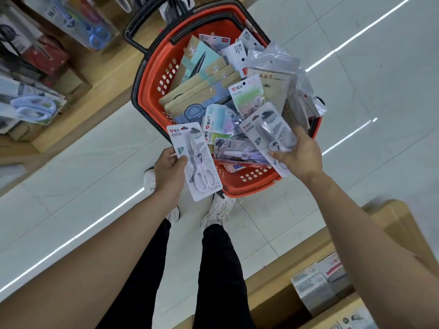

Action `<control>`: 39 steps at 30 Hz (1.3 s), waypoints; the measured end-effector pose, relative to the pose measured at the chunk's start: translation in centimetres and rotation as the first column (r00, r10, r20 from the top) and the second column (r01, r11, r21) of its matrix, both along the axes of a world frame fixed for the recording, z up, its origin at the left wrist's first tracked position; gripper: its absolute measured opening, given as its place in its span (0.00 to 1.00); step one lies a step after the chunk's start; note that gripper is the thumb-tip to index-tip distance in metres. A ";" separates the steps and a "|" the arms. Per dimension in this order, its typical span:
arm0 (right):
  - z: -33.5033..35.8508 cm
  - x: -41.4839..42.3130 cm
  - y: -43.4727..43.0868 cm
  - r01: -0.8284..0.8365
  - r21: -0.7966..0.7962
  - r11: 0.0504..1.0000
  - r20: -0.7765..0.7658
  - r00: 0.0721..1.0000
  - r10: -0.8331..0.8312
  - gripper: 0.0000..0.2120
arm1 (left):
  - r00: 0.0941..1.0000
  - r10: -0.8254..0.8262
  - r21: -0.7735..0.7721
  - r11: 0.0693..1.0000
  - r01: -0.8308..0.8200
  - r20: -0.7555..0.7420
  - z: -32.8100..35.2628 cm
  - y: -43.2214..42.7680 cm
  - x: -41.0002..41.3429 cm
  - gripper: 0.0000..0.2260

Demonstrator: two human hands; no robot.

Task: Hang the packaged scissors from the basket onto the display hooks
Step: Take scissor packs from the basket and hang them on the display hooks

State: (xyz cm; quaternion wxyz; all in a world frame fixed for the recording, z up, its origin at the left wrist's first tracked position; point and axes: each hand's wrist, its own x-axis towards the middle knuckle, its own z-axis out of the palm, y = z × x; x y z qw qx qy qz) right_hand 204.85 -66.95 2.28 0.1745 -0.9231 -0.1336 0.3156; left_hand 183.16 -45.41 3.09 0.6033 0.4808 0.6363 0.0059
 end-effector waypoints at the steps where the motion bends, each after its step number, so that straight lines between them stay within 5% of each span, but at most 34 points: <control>1: 0.0 -0.5 0.3 -0.095 -0.027 0.995 0.013 0.995 0.096 0.24 | 1.000 -0.001 0.005 1.000 0.001 -0.009 0.0 0.1 0.0 0.09; 5: -1.6 -1.9 2.0 -0.419 -0.093 0.903 0.087 0.900 0.427 0.22 | 0.999 -0.001 0.015 1.000 0.002 -0.049 0.0 0.6 -0.7 0.10; 10: -2.5 -0.9 3.8 -0.404 -0.163 0.900 -0.038 0.914 0.403 0.27 | 0.997 0.008 0.023 1.000 -0.006 -0.077 0.2 0.9 -1.7 0.11; 20: -1.0 -0.1 2.4 0.026 0.018 0.999 -0.195 0.981 -0.022 0.23 | 0.998 0.057 0.017 0.998 -0.058 0.026 0.7 1.0 -2.5 0.10; 26: -1.0 -0.7 1.8 0.252 -0.007 0.968 -0.056 0.966 -0.252 0.29 | 0.998 0.023 -0.049 0.999 -0.020 0.057 0.1 1.3 -3.0 0.09; 29: 0.4 -1.6 2.2 0.342 0.122 0.932 -0.069 0.940 -0.335 0.25 | 0.997 0.011 -0.088 0.996 -0.004 0.082 0.3 1.5 -3.5 0.11; 31: 1.6 -2.4 2.5 0.405 0.219 0.888 -0.157 0.913 -0.378 0.20 | 0.994 0.002 -0.134 0.991 0.013 0.112 0.5 1.5 -3.4 0.11; 34: 3.2 -4.5 3.7 0.502 0.267 0.823 -0.498 0.803 -0.328 0.14 | 0.986 0.009 -0.196 0.980 0.024 0.165 0.6 1.1 -3.1 0.12; 39: 3.4 -8.2 5.0 0.597 0.211 0.774 -0.777 0.583 -0.238 0.20 | 0.950 0.019 -0.342 0.935 0.094 0.313 2.2 -0.9 -1.5 0.13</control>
